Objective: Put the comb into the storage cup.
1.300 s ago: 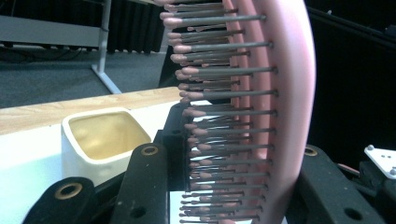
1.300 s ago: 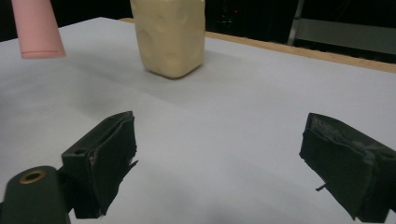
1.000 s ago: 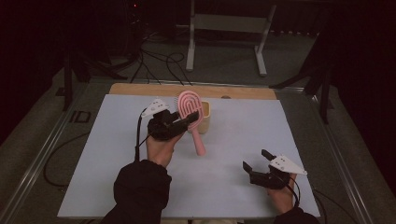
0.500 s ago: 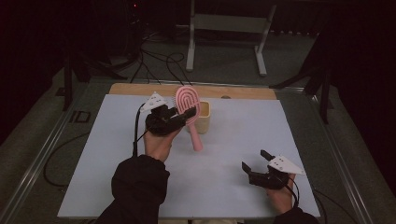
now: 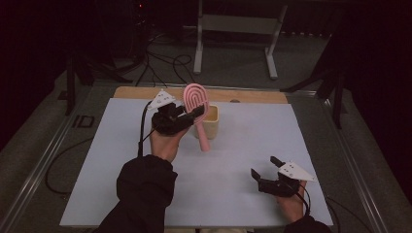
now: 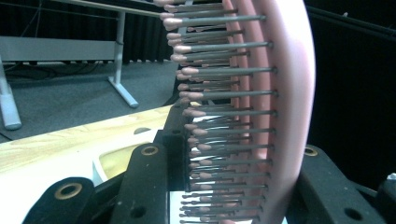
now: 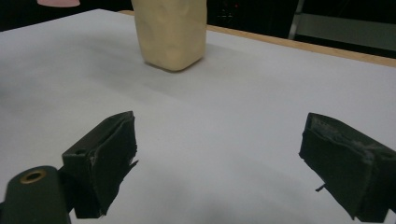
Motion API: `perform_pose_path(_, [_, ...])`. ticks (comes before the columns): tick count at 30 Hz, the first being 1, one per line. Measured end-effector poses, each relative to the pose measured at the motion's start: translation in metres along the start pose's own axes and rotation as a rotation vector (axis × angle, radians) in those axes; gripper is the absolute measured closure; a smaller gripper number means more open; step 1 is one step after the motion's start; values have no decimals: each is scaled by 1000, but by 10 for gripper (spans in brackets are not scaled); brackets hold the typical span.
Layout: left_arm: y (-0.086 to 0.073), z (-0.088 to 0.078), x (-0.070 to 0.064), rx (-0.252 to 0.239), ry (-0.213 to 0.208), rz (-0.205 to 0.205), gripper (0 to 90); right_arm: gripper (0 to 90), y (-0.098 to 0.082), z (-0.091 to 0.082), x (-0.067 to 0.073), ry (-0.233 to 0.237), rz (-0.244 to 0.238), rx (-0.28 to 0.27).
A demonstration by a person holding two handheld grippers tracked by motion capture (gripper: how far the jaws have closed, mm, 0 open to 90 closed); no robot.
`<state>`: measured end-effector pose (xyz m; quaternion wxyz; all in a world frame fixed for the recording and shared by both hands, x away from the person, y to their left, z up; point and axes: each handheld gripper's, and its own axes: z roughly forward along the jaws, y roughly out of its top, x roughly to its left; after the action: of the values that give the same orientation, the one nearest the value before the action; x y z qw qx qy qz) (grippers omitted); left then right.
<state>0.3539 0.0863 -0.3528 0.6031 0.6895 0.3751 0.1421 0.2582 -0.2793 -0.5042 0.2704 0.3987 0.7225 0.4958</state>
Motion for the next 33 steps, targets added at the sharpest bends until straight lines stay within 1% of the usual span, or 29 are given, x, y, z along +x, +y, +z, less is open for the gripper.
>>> perform_pose_path(3, [2,1,2,-1,6,3,648,106,0,0,0,2,2,-2])
perform_pose_path(6, [4,2,3,0,7,-4,648,105,0,0,0,0,1,0])
perform_pose_path(16, [14,3,5,-4,35,29,648,106,0,0,0,-2,1,3])
perform_pose_path(21, [19,5,6,-11,46,24,648,105,0,0,0,0,1,-1])
perform_pose_path(27, [26,8,6,-16,61,41,648,105,0,0,0,0,0,1])
perform_pose_path(33, [30,12,9,-15,83,48,648,106,0,0,0,-2,0,1])
